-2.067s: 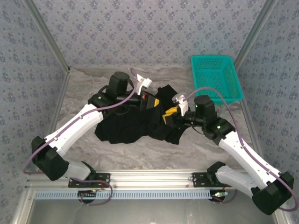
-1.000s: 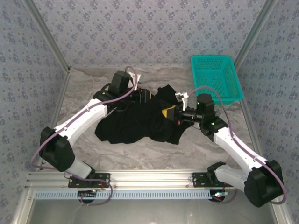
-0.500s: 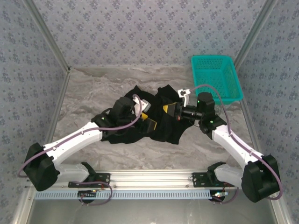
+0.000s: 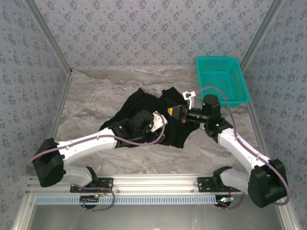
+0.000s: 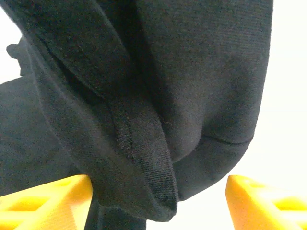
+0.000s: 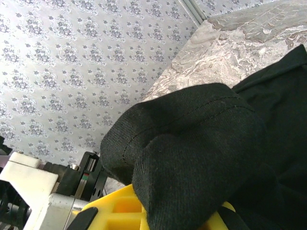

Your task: Fold the inside-out t-shirt

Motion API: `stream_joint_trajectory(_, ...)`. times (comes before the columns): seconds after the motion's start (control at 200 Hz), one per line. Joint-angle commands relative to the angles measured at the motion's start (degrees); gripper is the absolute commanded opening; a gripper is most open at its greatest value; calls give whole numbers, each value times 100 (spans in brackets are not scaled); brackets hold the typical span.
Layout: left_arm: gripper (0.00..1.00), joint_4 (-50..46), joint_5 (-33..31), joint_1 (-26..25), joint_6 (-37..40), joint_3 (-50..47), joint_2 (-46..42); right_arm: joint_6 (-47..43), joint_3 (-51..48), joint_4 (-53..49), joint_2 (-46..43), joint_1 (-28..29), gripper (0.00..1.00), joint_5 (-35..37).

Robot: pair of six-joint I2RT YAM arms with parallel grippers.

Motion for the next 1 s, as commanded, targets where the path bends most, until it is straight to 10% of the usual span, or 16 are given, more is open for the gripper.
stream_joint_trajectory(0.0, 63, 274, -557, -56, 336, 188, -13, 55, 48, 11, -32, -49, 0, 19)
stream_joint_trajectory(0.395, 3, 643, -178, -36, 335, -78, -500, -260, -12, -447, -180, -98, 0, 272)
stream_joint_trajectory(0.844, 0, 1218, 1001, 434, -101, -1345, -1558, -457, -1195, -2172, -850, 8, 13, 3249)
stream_joint_trajectory(0.999, 0, 1163, 1009, 430, -161, -1509, -1421, -421, -1014, -2782, -733, 48, 32, 3769)
